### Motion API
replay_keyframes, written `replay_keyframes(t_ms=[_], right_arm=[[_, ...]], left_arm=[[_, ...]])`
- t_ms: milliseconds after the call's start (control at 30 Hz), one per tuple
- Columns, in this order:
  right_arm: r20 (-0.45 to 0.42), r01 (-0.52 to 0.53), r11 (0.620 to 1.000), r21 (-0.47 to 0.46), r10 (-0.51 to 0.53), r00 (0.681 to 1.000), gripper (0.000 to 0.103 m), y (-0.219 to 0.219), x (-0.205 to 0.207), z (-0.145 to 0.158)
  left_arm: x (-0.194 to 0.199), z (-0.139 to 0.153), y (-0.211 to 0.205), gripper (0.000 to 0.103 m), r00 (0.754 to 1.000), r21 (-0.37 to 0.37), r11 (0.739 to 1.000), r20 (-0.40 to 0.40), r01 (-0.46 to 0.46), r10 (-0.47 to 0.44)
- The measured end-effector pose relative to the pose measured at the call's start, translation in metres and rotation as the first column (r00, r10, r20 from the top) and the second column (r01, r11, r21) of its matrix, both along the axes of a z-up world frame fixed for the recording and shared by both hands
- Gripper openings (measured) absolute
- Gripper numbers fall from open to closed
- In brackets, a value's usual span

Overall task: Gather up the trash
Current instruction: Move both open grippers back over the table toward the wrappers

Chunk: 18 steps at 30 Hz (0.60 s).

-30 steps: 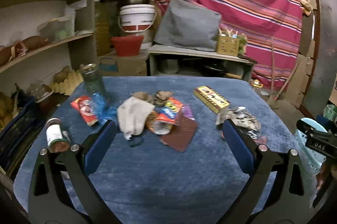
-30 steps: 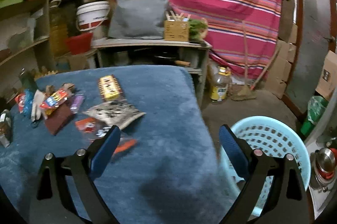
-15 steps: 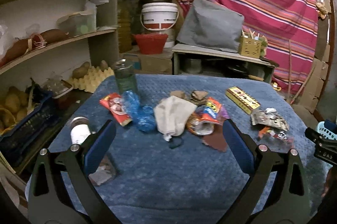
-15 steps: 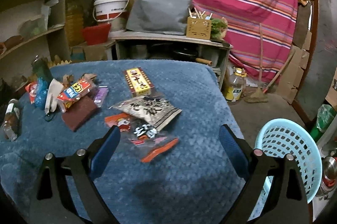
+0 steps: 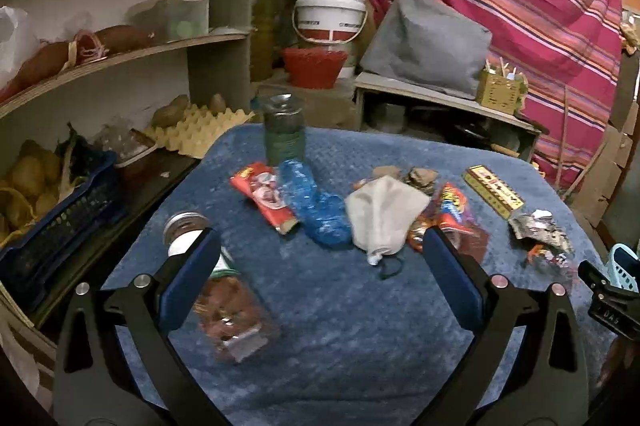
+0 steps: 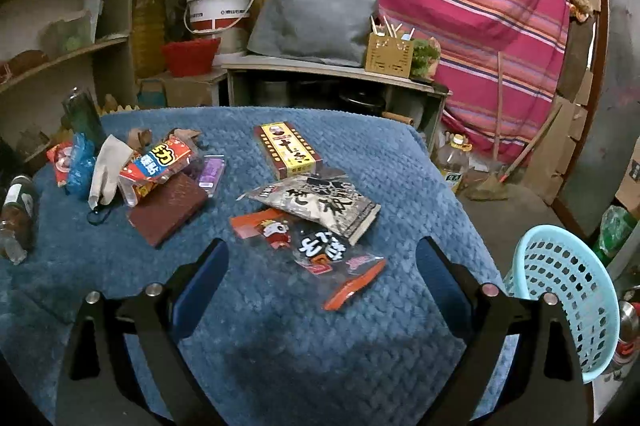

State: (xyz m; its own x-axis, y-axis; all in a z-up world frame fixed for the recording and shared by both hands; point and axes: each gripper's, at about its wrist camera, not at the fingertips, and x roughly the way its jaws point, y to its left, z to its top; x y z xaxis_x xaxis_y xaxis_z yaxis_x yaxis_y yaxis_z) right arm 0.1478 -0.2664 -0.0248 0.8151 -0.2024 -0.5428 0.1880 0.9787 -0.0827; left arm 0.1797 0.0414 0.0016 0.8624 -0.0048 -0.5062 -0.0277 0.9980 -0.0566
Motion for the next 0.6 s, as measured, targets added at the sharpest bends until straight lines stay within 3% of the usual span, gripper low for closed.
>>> replay_keyframes(t_ms=[267, 600], right_arm=[[-0.010, 0.010, 1.000, -0.012, -0.010, 1.000, 0.093, 0.014, 0.009, -0.006], [-0.017, 0.014, 1.000, 0.002, -0.014, 1.000, 0.093, 0.021, 0.015, -0.007]], left_arm=[[0.010, -0.002, 0.024, 0.098, 1.000, -0.015, 1.000, -0.022, -0.013, 0.013], [0.012, -0.002, 0.024, 0.098, 1.000, -0.030, 1.000, -0.021, 0.002, -0.002]])
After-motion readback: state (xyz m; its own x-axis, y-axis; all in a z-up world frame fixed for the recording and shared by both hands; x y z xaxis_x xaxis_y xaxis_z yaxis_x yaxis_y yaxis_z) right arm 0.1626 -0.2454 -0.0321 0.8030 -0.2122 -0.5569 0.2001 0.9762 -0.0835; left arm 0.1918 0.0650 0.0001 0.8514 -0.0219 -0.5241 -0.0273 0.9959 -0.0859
